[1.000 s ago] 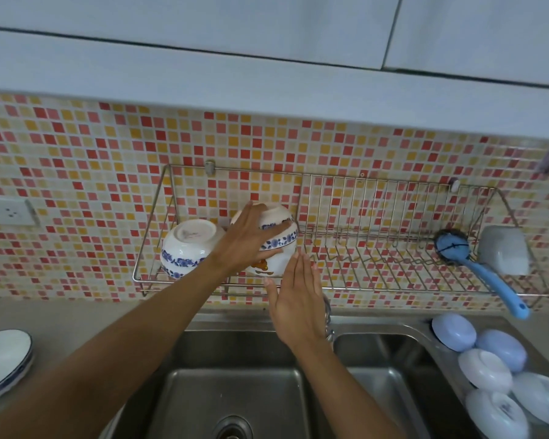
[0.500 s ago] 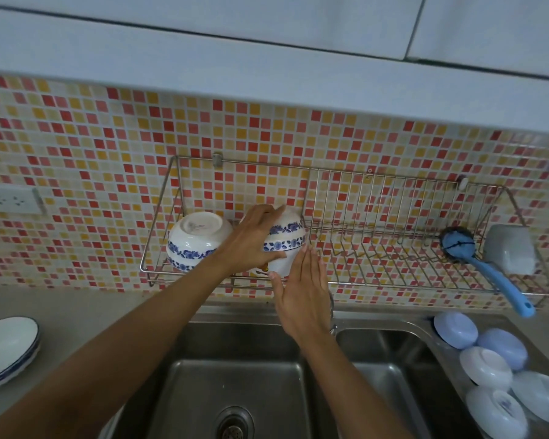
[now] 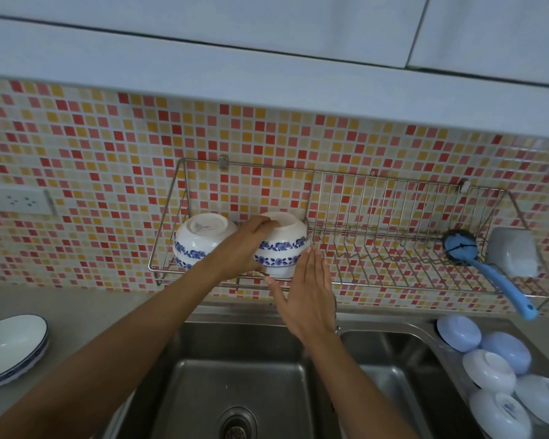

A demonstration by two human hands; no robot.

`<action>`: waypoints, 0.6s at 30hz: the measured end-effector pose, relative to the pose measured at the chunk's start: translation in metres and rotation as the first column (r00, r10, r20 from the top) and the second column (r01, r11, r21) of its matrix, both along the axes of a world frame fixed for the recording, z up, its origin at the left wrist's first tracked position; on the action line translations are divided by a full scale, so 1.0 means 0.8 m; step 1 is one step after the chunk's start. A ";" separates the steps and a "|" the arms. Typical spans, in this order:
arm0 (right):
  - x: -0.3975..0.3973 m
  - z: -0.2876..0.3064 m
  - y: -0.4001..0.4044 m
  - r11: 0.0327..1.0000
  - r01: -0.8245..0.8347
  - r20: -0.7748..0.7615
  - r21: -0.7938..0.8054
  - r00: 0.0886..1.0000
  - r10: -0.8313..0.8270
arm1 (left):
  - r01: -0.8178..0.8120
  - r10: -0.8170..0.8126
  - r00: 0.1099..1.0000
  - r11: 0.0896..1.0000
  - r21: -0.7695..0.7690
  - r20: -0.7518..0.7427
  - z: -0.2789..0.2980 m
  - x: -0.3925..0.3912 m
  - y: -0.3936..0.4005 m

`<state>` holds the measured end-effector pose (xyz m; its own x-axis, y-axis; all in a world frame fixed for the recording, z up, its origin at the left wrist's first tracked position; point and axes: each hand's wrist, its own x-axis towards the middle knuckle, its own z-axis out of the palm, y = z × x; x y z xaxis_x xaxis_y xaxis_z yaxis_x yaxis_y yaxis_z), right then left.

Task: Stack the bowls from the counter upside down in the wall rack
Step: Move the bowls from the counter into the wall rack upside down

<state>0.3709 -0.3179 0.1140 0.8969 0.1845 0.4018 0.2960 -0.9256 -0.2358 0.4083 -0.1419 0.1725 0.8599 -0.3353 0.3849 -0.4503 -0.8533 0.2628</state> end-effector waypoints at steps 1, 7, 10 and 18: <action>-0.004 0.002 0.003 1.000 -0.009 0.002 -0.006 1.000 0.009 | -0.010 0.010 1.000 1.000 0.014 0.017 -0.001 -0.007 0.004; -0.002 0.001 0.001 1.000 -0.004 0.010 0.003 1.000 0.004 | 0.016 -0.022 0.998 0.994 0.110 0.057 -0.002 -0.010 -0.005; -0.001 0.001 0.002 1.000 -0.006 0.011 -0.015 1.000 0.007 | 0.014 -0.017 0.999 0.996 0.088 0.036 -0.004 -0.007 -0.004; 0.002 -0.002 0.000 0.999 -0.030 0.046 -0.026 0.998 0.031 | 0.017 -0.051 0.993 0.955 -0.295 -0.108 -0.022 -0.003 0.000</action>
<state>0.3726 -0.3176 0.1124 0.8711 0.2224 0.4378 0.3346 -0.9214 -0.1977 0.4057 -0.1416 0.1546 0.8936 -0.2518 0.3717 -0.4304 -0.7158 0.5499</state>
